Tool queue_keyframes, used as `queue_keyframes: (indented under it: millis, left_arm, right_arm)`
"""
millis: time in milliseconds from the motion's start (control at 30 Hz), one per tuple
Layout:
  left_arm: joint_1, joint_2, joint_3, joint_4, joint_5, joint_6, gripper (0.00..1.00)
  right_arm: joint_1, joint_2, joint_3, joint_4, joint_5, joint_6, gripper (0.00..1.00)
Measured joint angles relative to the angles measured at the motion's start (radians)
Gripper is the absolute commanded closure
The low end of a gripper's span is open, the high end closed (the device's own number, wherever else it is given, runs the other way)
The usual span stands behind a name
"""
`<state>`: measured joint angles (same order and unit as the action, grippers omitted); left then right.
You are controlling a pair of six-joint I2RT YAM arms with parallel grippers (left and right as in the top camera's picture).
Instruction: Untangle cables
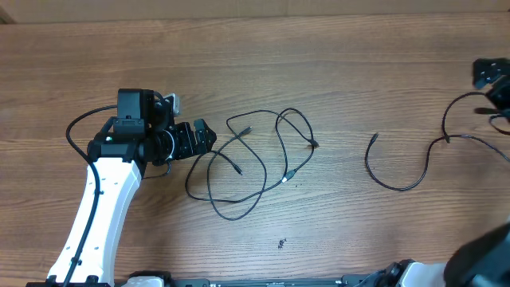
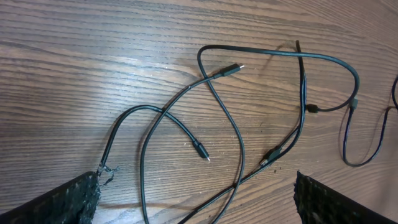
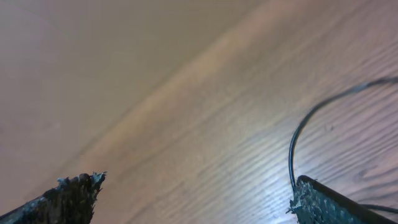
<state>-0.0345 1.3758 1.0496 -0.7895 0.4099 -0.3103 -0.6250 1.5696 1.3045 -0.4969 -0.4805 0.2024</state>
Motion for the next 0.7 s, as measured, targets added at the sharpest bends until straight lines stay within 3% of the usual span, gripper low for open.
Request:
queue_keyframes:
  millis: [300, 533, 700]
  left_arm:
    - [0.0, 0.0, 0.0, 0.0, 0.0, 0.0, 0.0]
    - [0.0, 0.0, 0.0, 0.0, 0.0, 0.0, 0.0]
    - [0.0, 0.0, 0.0, 0.0, 0.0, 0.0, 0.0]
  right_arm:
    - [0.098, 0.251, 0.0, -0.023, 0.138, -0.04, 0.0]
    - [0.13, 0.273, -0.015, -0.034, 0.36, -0.047, 0.0]
    - [0.13, 0.277, -0.077, 0.0, 0.411, -0.048, 0.06]
